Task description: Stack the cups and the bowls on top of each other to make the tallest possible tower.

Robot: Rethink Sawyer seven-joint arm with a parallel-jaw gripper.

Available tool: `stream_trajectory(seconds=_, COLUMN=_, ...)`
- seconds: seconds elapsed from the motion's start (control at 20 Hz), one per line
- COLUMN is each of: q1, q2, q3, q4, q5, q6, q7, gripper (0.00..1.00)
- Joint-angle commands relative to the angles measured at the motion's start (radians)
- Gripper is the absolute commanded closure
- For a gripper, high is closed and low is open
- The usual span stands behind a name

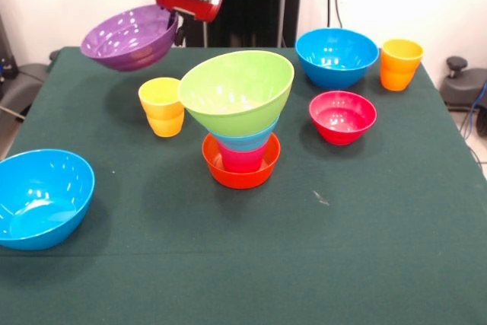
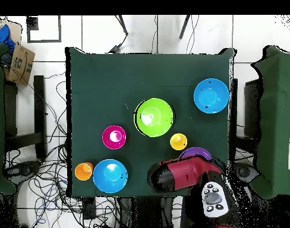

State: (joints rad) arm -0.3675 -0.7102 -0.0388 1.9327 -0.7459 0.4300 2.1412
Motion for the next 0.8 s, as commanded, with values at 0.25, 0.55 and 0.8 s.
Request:
stream_trajectory(seconds=0.25, q1=0.032, q2=-0.083, q3=0.132, q4=-0.072, q5=0.131, q6=0.222, q7=-0.084, gripper=1.0)
stream_trajectory(seconds=0.55, q1=0.041, q2=-0.104, q3=0.164, q4=-0.12, q5=0.194, q6=0.314, q7=-0.092, gripper=1.0)
stream_trajectory(seconds=0.8, q1=0.014, q2=-0.128, q3=0.221, q4=-0.156, q5=0.26, q6=0.374, q7=-0.129, gripper=1.0)
